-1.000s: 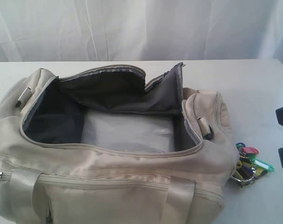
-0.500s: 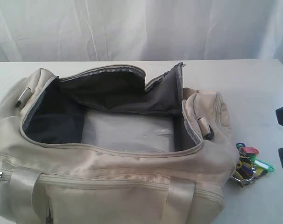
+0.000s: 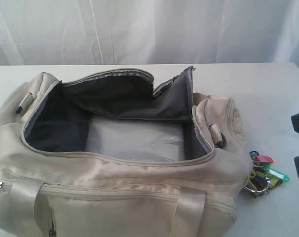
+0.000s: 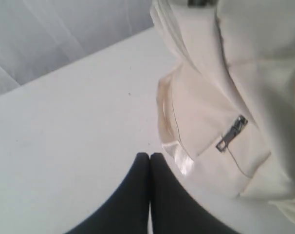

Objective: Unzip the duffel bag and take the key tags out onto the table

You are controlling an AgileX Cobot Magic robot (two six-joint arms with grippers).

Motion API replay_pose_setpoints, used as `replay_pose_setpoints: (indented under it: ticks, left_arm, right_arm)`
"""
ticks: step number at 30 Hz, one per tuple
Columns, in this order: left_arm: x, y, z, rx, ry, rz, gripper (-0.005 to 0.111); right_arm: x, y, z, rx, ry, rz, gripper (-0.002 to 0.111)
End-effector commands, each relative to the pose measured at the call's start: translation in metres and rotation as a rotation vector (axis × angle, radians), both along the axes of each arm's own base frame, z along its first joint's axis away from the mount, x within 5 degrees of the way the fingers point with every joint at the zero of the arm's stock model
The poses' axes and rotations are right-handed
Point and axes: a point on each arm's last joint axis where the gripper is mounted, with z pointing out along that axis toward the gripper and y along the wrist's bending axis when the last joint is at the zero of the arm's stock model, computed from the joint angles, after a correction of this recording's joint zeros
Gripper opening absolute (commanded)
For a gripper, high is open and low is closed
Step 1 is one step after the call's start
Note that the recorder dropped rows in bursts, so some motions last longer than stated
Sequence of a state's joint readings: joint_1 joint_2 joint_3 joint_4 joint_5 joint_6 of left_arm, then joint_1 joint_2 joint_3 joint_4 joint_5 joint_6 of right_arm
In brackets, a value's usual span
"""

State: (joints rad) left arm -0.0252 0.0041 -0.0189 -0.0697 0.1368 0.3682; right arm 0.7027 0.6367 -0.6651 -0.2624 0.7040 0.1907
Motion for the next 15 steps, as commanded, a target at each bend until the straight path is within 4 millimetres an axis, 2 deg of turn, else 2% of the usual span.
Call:
replay_pose_setpoints:
  ticks: [1,15]
  left_arm:
    - [-0.0030,-0.0009,-0.0152,0.018,0.118,-0.018,0.000]
    - [-0.0015,-0.0005,-0.0113,0.016,0.073,-0.012,0.000]
  right_arm:
    - [-0.0007,-0.0012,-0.0002,0.002,-0.005,-0.003,0.000]
    - [-0.0007,-0.0012,-0.0002,0.002,-0.005,-0.003,0.000]
